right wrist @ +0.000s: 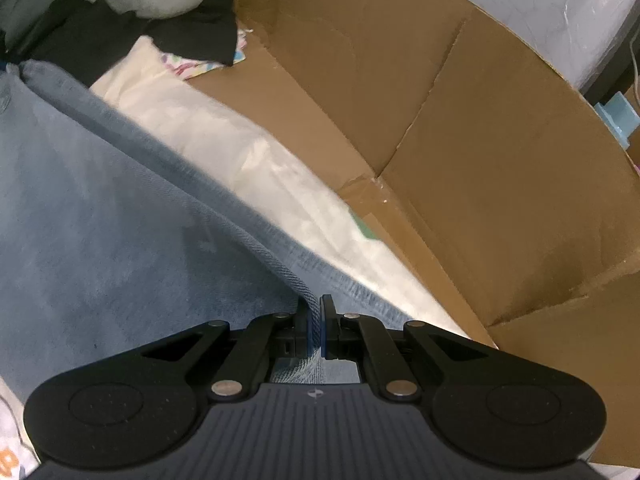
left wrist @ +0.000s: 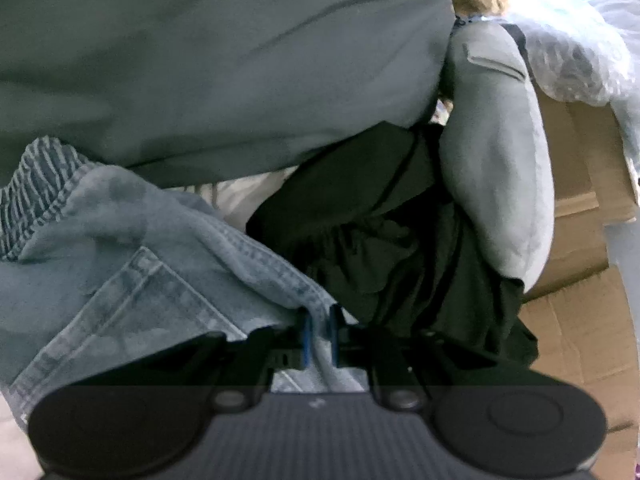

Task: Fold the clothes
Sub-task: 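Carry the held jeans leg over the other leg with both grippers, then open both grippers, release the folded jeans and lift away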

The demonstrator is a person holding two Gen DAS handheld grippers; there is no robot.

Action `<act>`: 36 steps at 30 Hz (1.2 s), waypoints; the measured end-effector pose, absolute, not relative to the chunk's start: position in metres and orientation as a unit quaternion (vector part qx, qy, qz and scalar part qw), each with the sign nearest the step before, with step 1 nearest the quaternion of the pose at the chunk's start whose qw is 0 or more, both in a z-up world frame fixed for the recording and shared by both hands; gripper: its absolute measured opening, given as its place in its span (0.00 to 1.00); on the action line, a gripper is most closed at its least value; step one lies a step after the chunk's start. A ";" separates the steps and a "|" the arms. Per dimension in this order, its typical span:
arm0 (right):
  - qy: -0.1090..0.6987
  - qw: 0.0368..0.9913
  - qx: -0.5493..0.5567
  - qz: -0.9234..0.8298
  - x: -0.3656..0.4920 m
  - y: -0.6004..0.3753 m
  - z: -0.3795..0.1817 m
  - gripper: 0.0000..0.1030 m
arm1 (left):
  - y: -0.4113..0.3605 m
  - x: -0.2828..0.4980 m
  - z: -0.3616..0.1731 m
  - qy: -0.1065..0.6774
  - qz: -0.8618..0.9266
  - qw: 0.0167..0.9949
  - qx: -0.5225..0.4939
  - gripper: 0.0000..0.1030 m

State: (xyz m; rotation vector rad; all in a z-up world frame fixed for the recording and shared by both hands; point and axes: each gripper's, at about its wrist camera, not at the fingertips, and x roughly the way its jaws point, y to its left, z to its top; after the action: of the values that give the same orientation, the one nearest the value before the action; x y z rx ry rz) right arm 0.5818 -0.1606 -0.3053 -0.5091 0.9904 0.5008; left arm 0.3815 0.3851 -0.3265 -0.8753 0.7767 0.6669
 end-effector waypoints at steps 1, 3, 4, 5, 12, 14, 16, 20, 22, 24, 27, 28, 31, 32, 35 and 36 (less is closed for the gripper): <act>0.464 0.821 -0.237 0.235 0.586 -0.160 -0.306 0.01 | 0.386 0.384 -0.328 0.362 0.310 0.782 -0.403 0.09; 0.464 0.822 -0.232 0.234 0.594 -0.160 -0.310 0.01 | 0.387 0.388 -0.330 0.366 0.311 0.781 -0.399 0.09; 0.466 0.822 -0.230 0.233 0.598 -0.160 -0.313 0.01 | 0.388 0.391 -0.332 0.368 0.313 0.781 -0.395 0.09; 0.468 0.820 -0.232 0.233 0.601 -0.159 -0.318 0.01 | 0.387 0.394 -0.333 0.369 0.316 0.781 -0.393 0.10; 0.492 0.813 -0.219 0.222 0.615 -0.151 -0.357 0.02 | 0.377 0.403 -0.336 0.380 0.305 0.780 -0.392 0.16; 0.489 0.814 -0.216 0.225 0.615 -0.152 -0.361 0.02 | 0.380 0.402 -0.339 0.384 0.301 0.774 -0.403 0.16; 0.486 0.816 -0.212 0.229 0.614 -0.155 -0.361 0.02 | 0.385 0.401 -0.340 0.384 0.301 0.768 -0.416 0.12; 0.472 0.823 -0.215 0.234 0.609 -0.156 -0.355 0.02 | 0.384 0.398 -0.334 0.379 0.298 0.769 -0.419 0.08; 0.464 0.825 -0.223 0.234 0.604 -0.154 -0.346 0.02 | 0.382 0.393 -0.329 0.371 0.296 0.770 -0.426 0.07; 0.460 0.828 -0.222 0.232 0.603 -0.155 -0.337 0.01 | 0.381 0.389 -0.322 0.363 0.296 0.770 -0.433 0.07; 0.458 0.833 -0.208 0.231 0.604 -0.163 -0.326 0.01 | 0.377 0.388 -0.307 0.355 0.294 0.783 -0.417 0.07; 0.456 0.834 -0.207 0.231 0.604 -0.166 -0.324 0.01 | 0.376 0.388 -0.303 0.353 0.292 0.788 -0.411 0.07; 0.457 0.836 -0.204 0.224 0.607 -0.169 -0.322 0.01 | 0.371 0.399 -0.300 0.355 0.287 0.796 -0.398 0.07; 0.459 0.836 -0.203 0.221 0.609 -0.170 -0.324 0.01 | 0.372 0.405 -0.305 0.360 0.291 0.792 -0.398 0.07; 0.467 0.832 -0.206 0.217 0.613 -0.165 -0.335 0.01 | 0.376 0.414 -0.325 0.371 0.304 0.780 -0.401 0.08; 0.470 0.830 -0.208 0.215 0.615 -0.163 -0.340 0.01 | 0.378 0.415 -0.331 0.368 0.307 0.778 -0.406 0.08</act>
State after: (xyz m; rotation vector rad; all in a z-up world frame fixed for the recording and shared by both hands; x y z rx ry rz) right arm 0.6153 -0.1626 -0.3398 -0.4403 0.9976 0.4566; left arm 0.4151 0.3785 -0.3315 -0.8771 0.7957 0.6632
